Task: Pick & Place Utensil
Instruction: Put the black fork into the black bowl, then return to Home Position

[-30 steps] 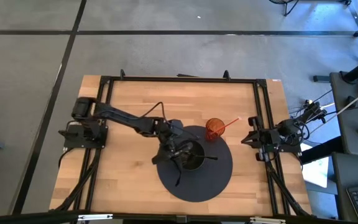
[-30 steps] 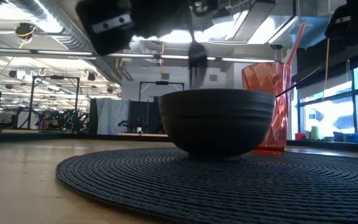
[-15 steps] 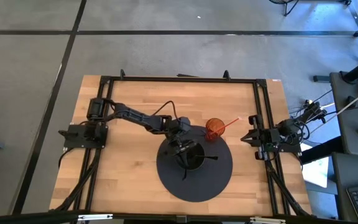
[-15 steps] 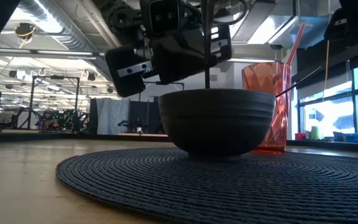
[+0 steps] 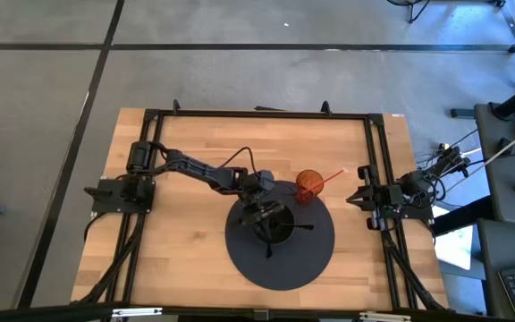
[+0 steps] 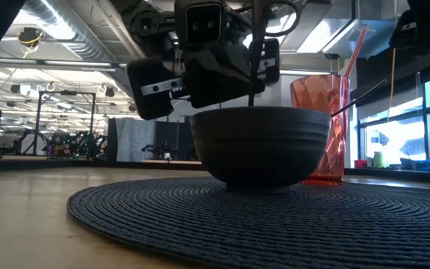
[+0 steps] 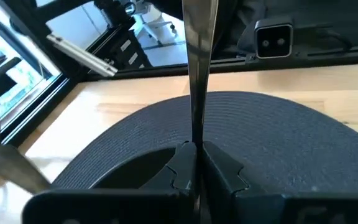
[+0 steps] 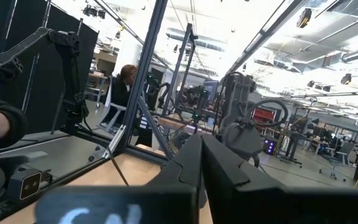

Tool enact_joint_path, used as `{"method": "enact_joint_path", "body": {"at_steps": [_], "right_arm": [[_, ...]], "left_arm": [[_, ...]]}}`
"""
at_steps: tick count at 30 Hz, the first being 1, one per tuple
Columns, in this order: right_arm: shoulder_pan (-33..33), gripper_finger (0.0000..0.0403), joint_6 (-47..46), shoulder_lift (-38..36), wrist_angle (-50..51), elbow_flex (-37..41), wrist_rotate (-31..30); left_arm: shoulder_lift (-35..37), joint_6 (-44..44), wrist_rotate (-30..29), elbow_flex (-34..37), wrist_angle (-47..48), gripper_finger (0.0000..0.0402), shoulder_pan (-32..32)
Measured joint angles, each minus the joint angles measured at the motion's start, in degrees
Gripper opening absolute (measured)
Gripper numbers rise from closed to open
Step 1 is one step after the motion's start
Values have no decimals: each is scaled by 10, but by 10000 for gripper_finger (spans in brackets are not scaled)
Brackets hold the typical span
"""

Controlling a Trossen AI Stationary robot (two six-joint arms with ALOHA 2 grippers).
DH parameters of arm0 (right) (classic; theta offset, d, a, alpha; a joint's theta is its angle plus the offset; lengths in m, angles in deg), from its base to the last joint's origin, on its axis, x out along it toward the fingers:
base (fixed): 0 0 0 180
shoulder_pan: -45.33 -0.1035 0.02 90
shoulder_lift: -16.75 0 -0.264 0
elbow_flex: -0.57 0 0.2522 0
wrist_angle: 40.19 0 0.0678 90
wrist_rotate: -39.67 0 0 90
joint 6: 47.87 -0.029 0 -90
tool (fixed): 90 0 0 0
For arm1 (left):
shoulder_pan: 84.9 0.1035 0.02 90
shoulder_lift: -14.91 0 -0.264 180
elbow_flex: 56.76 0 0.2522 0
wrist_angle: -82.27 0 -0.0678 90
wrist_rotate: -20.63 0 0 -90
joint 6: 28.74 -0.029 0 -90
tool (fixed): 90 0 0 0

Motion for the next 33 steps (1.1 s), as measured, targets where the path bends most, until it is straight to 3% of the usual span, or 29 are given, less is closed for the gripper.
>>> {"method": "enact_joint_path", "body": {"at_steps": [9, 17, 33], "right_arm": [[0, 14, 0, 0, 0, 0, 0], [0, 14, 0, 0, 2, 0, 0], [0, 14, -10, 0, 3, 0, 0]], "left_arm": [[0, 14, -10, 0, 0, 20, 0], [0, 23, -75, 0, -1, 19, 1], [1, 20, -58, 0, -2, 2, 1]]}}
